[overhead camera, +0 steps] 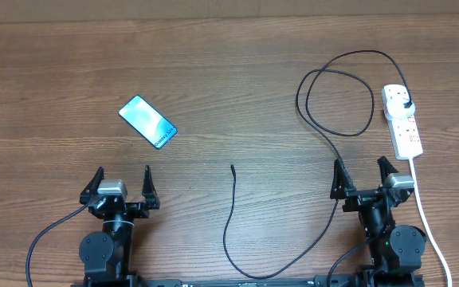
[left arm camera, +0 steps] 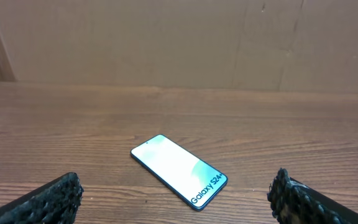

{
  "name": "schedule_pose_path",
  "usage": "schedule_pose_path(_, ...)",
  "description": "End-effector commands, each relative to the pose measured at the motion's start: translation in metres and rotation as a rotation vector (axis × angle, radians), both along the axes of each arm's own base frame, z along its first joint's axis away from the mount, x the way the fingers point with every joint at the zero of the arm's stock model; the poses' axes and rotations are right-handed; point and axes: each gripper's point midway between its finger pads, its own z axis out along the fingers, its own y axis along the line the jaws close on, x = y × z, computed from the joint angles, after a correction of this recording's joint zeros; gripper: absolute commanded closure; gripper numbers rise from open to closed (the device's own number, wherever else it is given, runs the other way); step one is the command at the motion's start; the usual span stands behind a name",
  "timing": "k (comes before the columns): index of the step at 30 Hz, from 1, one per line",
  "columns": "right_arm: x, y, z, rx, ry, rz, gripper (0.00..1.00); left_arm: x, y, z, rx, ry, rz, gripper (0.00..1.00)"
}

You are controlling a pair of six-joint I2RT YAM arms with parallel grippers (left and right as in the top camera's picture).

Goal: Plug charger to phone and switch on socket

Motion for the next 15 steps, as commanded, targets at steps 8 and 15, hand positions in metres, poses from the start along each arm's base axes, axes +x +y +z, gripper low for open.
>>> schedule_pose_path(8,0.0001,-0.0004,-0.0022,-0.007,-0.003,-0.004,0.0,-0.0003,0.0005,-0.0002,0.019,-0.003,0.0,0.0)
schedule_pose_path(15,0.0001,-0.0004,-0.0022,-0.007,-0.003,-0.004,0.0,-0.0003,0.0009,-0.0003,0.019,-0.003,0.002,0.0)
